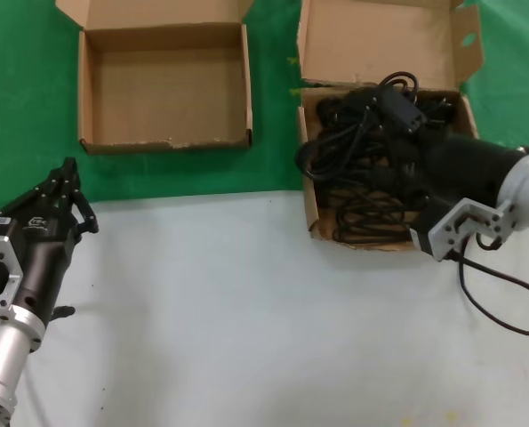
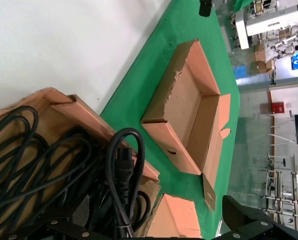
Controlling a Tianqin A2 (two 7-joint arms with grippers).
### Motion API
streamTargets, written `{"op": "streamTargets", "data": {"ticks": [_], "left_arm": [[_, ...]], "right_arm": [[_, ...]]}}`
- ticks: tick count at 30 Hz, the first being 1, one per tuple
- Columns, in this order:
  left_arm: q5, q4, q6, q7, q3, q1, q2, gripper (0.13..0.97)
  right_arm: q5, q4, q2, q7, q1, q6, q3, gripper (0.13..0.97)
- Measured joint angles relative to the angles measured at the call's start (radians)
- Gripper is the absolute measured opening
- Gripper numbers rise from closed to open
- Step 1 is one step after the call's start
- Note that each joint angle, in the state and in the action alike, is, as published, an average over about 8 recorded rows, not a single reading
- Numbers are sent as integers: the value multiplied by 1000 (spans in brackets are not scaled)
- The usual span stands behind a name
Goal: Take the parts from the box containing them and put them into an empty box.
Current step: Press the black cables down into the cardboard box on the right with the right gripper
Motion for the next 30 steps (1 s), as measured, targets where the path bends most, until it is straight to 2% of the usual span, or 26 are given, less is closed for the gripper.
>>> {"op": "streamTargets", "data": {"ticks": [6, 15, 23, 24, 30], "left_arm": [[0, 0, 0, 0, 0, 0, 0, 147], [0, 0, 0, 0, 0, 0, 0, 145], [0, 0, 0, 0, 0, 0, 0, 145], [0, 0, 0, 0, 0, 0, 0, 145], [0, 0, 0, 0, 0, 0, 0, 145]], "right_arm": [[-6, -37, -17, -9, 32, 12, -21, 932], [-26, -96, -41, -16, 62, 35, -50, 833], [-59, -141, -57, -5, 86, 56, -73, 668], [-61, -146, -58, -3, 89, 57, -75, 668], [-77, -166, -62, 14, 105, 65, -85, 507]]}}
